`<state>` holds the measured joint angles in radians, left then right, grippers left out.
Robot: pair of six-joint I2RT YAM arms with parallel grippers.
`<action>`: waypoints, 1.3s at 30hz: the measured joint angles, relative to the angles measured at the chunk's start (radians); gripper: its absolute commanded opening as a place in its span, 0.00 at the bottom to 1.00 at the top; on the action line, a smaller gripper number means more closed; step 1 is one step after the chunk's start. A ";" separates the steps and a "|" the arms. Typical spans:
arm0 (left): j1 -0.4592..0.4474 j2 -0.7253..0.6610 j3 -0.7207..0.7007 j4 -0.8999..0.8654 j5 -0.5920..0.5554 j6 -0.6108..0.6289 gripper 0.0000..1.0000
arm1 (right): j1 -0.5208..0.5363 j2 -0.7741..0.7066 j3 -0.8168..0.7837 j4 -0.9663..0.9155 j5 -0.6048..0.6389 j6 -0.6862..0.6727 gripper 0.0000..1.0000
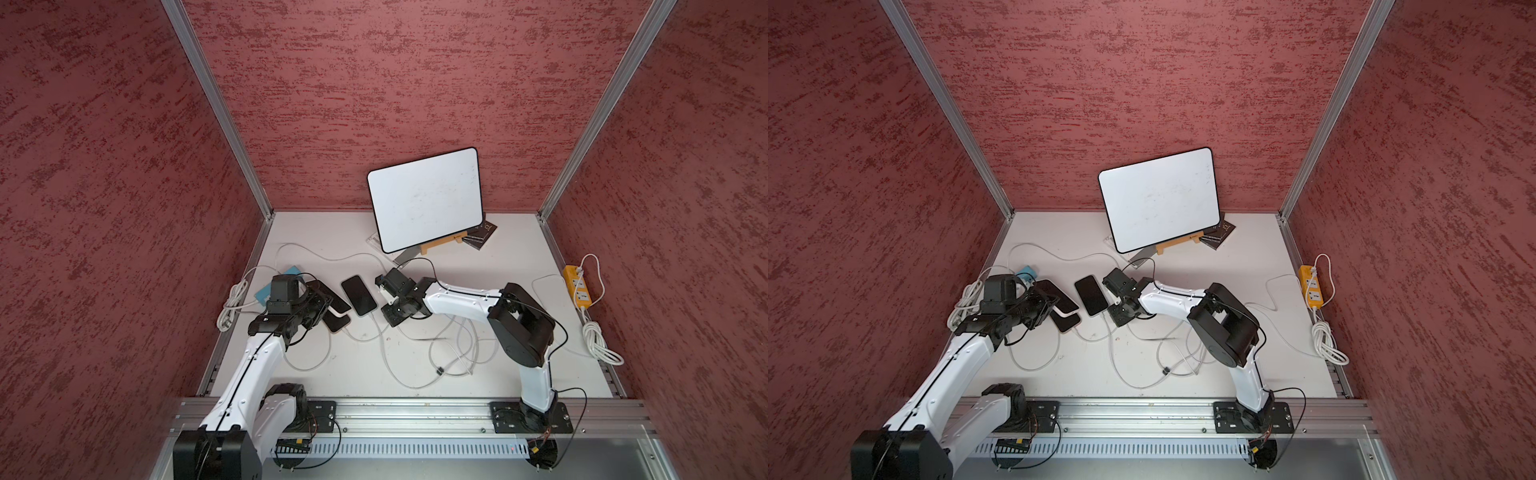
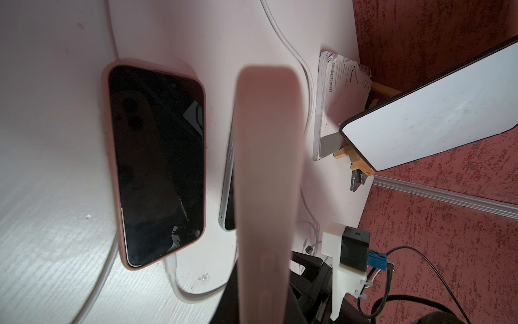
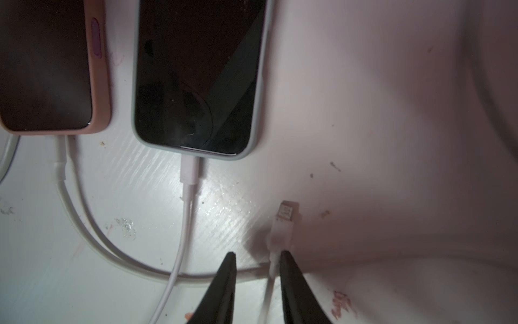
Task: Plug the charging cable into the phone
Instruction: Pick up the charging cable from the center of the board.
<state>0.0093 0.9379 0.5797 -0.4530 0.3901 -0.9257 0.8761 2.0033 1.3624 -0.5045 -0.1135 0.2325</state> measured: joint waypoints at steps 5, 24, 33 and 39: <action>0.002 0.003 0.000 0.000 0.002 0.000 0.00 | -0.023 0.004 0.000 0.002 -0.034 0.035 0.29; 0.003 0.006 0.000 0.000 0.018 0.004 0.00 | -0.060 0.034 0.005 0.018 -0.127 0.131 0.18; 0.003 0.006 0.000 0.000 0.025 0.014 0.00 | -0.060 0.037 0.006 0.019 -0.140 0.146 0.00; 0.003 0.006 0.000 0.000 0.026 0.017 0.00 | -0.061 0.037 0.003 0.039 -0.158 0.130 0.00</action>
<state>0.0124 0.9440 0.5797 -0.4534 0.4160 -0.9089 0.8150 2.0399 1.3651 -0.4652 -0.2710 0.3622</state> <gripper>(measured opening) 0.144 0.095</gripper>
